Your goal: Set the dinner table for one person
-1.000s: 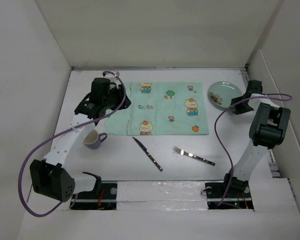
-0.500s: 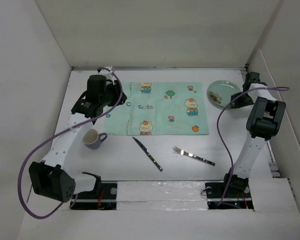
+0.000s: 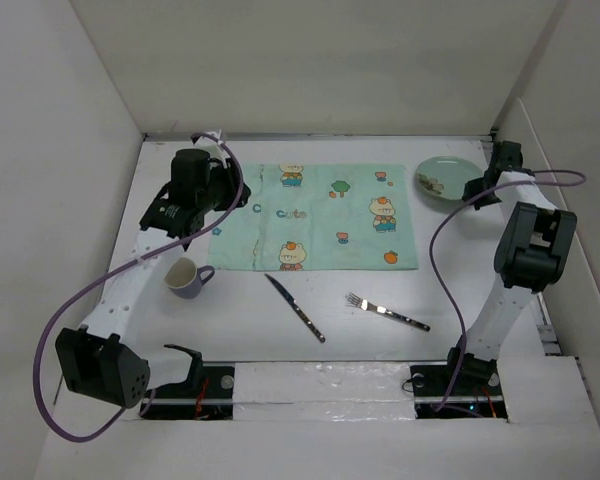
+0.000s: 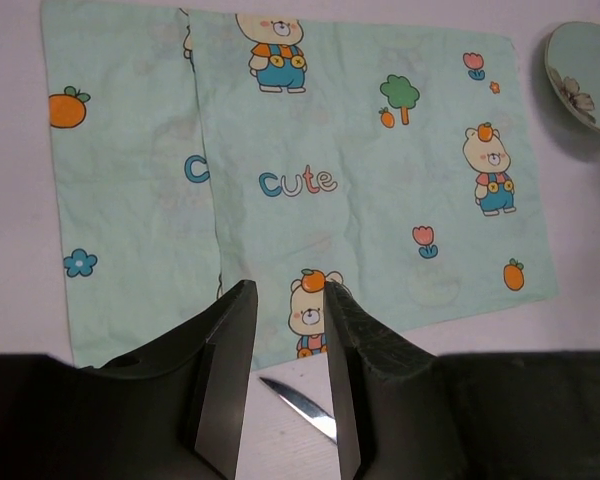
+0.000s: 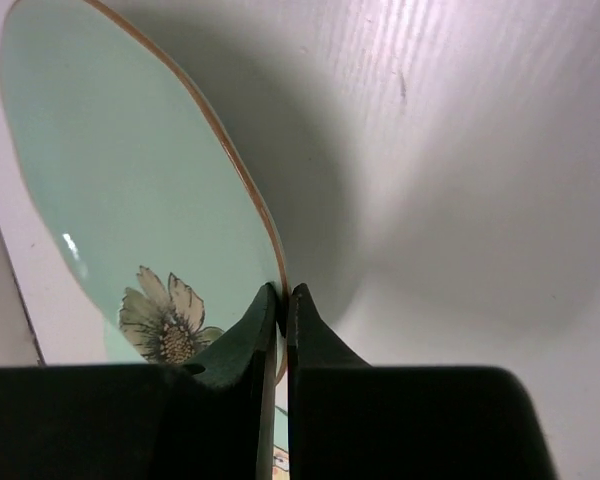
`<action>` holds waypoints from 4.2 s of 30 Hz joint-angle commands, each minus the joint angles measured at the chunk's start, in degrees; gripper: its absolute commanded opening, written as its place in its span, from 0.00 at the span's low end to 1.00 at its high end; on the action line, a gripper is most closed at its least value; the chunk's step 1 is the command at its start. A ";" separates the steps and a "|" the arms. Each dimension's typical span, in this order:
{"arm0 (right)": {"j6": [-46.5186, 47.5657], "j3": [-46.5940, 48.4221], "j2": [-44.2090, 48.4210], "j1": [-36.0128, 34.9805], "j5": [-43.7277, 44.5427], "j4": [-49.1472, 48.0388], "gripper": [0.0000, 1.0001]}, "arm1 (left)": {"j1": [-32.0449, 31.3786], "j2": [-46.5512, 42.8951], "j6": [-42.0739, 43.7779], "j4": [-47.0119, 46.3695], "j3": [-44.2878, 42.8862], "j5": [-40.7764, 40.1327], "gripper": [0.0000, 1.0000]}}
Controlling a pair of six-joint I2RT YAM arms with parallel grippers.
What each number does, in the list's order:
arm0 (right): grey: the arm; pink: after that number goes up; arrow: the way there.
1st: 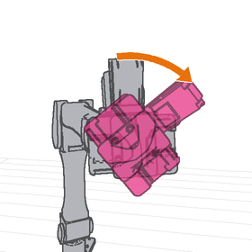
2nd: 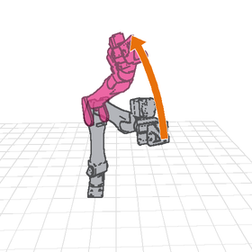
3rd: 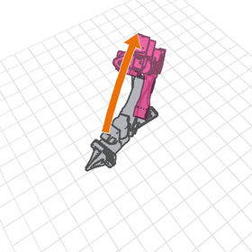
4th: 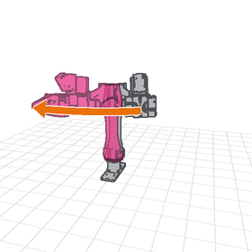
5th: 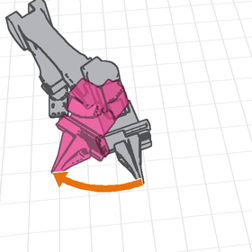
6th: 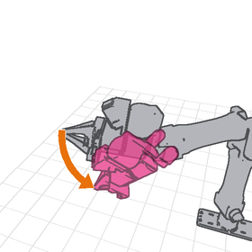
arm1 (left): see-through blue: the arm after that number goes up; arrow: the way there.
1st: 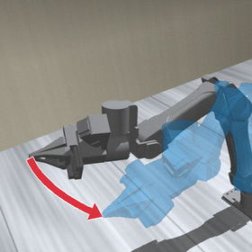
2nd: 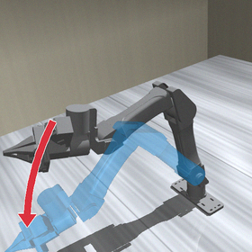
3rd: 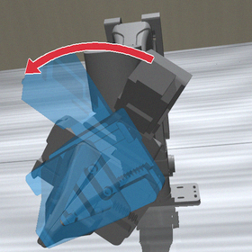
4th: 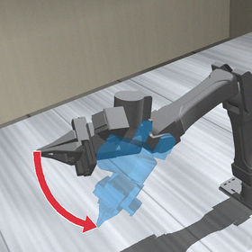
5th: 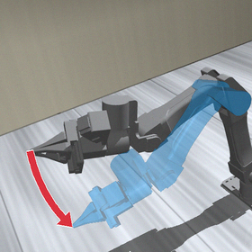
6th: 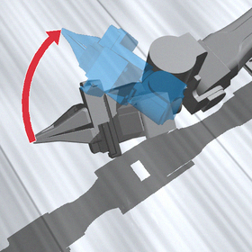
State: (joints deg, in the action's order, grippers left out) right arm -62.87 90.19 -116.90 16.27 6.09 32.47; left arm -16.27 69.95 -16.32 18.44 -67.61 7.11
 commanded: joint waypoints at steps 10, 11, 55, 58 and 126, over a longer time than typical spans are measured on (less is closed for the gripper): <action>15.23 -26.33 26.87 4.19 -1.84 -20.21 0.00 | 0.28 4.14 -1.61 -2.62 -6.29 5.99 0.28; 15.23 -26.38 26.90 4.21 -1.87 -20.25 0.00 | 0.28 4.14 -1.61 -2.62 -6.30 5.98 0.28; 3.02 -18.91 8.80 -33.32 -32.89 -49.16 0.00 | 0.28 -1.57 -0.74 1.69 -7.71 7.21 0.33; 2.23 -19.61 6.43 -33.32 -34.30 -50.22 0.00 | 0.28 -1.49 -0.73 1.52 -7.62 7.30 0.33; 54.52 28.90 -21.70 -75.33 -37.47 -24.03 0.83 | 0.28 -21.61 -16.47 18.83 -17.38 -4.48 0.40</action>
State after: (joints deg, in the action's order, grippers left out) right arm -10.17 115.09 -137.34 -58.70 -32.97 8.88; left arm -16.27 48.97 -34.26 37.78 -85.08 2.74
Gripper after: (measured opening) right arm 0.828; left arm 0.402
